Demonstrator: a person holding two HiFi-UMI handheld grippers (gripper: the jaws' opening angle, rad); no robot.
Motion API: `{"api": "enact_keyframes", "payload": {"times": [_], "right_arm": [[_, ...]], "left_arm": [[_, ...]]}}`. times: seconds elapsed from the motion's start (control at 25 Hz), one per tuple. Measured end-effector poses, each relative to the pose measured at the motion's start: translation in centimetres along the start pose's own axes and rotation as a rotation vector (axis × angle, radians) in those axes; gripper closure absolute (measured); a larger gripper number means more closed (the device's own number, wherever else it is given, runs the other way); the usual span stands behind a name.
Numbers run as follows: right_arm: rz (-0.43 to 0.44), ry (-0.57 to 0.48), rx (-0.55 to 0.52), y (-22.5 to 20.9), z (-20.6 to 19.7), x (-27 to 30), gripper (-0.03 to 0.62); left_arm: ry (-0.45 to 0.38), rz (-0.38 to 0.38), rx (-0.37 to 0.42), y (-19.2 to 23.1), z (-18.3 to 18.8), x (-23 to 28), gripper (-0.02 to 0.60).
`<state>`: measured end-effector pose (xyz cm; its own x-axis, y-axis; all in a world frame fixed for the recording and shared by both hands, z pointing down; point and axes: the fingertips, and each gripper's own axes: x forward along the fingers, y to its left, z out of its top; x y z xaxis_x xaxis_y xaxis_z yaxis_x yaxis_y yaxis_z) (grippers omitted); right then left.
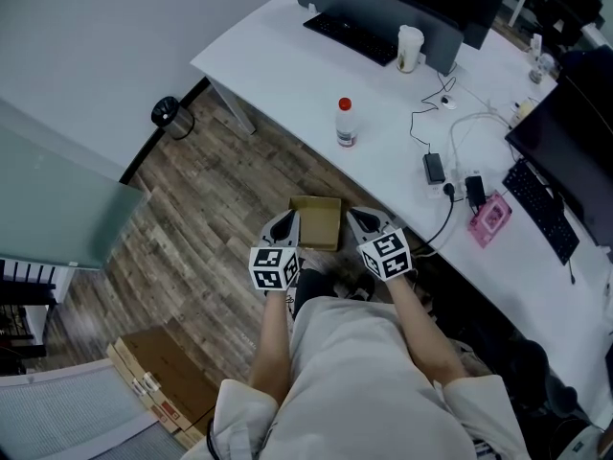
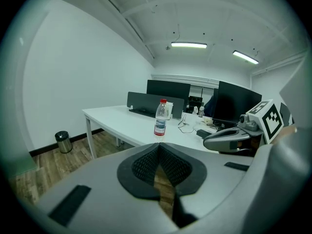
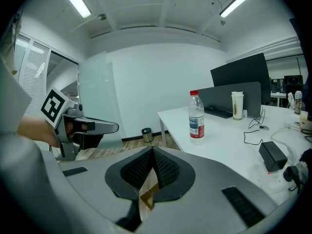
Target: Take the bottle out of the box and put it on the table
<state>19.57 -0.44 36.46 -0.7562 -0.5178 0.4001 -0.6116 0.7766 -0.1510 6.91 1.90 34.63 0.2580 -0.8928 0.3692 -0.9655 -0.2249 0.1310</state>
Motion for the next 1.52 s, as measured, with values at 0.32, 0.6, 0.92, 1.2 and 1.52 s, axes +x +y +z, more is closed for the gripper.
{"api": "enact_keyframes", "payload": {"times": [0.32,0.6,0.92,1.2,1.52], "right_arm": [[-0.053,0.006,0.042,-1.5,-0.4,-0.2,0.553],[-0.079,0.027,0.054,-1.1,-0.5,0.4,0.554],[-0.114,0.041,0.101,-1.8,-0.3,0.8,0.554],[-0.110,0.044,0.092,-1.9,-0.2,1.0,0.554],[-0.099,0.040,0.055,-2.3,0.2,1.1,0.554]], "left_arm": [[0.008,0.012,0.000,0.6,-0.3,-0.3,0.568],[0.009,0.012,-0.005,1.5,-0.1,-0.9,0.568],[0.013,0.011,-0.001,2.0,0.0,-0.8,0.568],[0.010,0.007,-0.003,1.8,-0.2,-0.5,0.568],[0.000,0.004,-0.005,1.6,0.2,0.4,0.568]]}}
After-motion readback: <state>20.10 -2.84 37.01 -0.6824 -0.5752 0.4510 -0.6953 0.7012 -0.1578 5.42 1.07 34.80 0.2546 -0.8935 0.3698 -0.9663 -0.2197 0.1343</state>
